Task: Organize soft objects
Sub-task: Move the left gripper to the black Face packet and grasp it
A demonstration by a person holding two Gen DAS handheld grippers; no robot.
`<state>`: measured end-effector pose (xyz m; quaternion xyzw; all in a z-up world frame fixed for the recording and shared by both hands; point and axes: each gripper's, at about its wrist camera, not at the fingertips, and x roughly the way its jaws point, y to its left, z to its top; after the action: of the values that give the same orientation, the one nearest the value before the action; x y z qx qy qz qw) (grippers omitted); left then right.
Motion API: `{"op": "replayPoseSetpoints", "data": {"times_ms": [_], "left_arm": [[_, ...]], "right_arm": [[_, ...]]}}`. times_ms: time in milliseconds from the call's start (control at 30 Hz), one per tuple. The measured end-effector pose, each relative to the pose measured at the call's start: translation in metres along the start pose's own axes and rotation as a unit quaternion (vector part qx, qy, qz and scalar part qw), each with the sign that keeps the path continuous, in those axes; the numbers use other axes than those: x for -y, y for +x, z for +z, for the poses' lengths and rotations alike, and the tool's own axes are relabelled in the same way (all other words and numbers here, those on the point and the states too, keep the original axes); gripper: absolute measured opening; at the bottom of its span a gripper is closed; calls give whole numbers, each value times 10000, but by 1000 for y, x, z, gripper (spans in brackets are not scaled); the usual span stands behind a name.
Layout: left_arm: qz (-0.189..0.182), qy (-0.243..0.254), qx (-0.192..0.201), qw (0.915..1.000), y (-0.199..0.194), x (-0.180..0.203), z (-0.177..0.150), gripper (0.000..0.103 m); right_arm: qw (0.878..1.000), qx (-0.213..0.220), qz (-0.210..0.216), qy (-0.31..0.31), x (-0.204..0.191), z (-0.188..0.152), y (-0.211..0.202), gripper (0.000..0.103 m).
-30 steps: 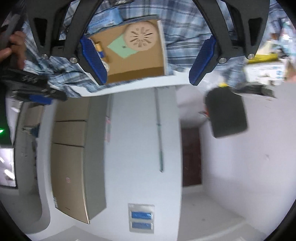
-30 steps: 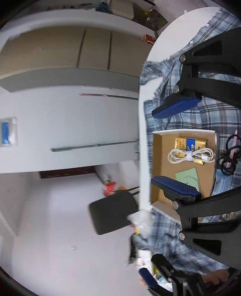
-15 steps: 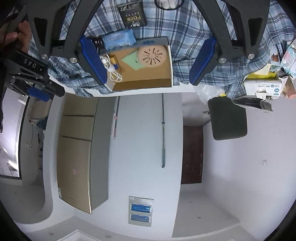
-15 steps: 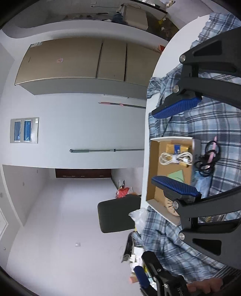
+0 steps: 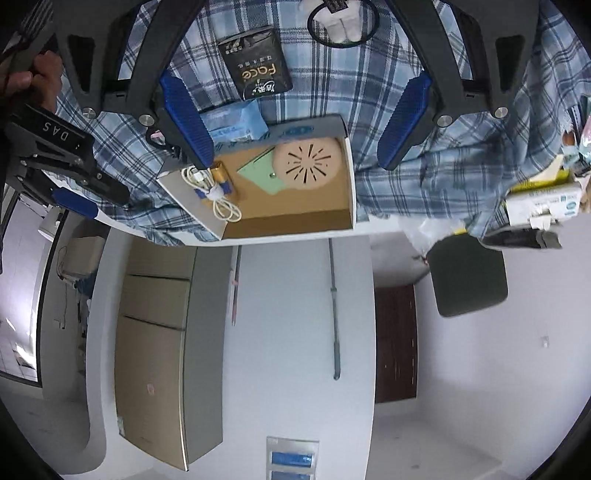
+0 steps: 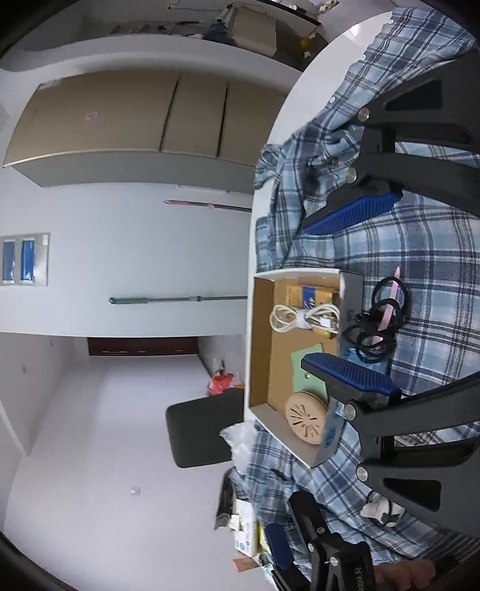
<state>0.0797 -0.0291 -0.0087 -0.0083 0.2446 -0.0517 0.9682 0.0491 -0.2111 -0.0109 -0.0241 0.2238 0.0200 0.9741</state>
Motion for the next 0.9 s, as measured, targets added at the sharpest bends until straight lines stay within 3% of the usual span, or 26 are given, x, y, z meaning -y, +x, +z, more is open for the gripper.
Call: {"op": "replayPoseSetpoints", "data": {"times_ms": [200,467,567,633,767,833,900], "left_arm": [[-177,78,-366,9991,12,4,-5,92],[-671,56,-1488,9866,45,10,-20,91],[-737,26,-1995,9771,57,13,-27,81],[-897,-41,-2206,9712,62,14,-30,81],[-813,63,-2447,9662,69,18,-39,80],[-797,72,-2532,9641,72,19,-41,75],[-773,62,-2611,9622,74,19,-43,63]], "right_arm": [[10000,34,12,14,1,-1,-3,68],[10000,-14,13,38,1,0,-2,69],[10000,-23,22,53,1,0,-2,69],[10000,-46,21,42,1,0,-1,69],[10000,-71,21,37,0,0,0,69],[10000,-70,18,36,0,0,0,69],[10000,-69,20,38,1,0,0,69]]}}
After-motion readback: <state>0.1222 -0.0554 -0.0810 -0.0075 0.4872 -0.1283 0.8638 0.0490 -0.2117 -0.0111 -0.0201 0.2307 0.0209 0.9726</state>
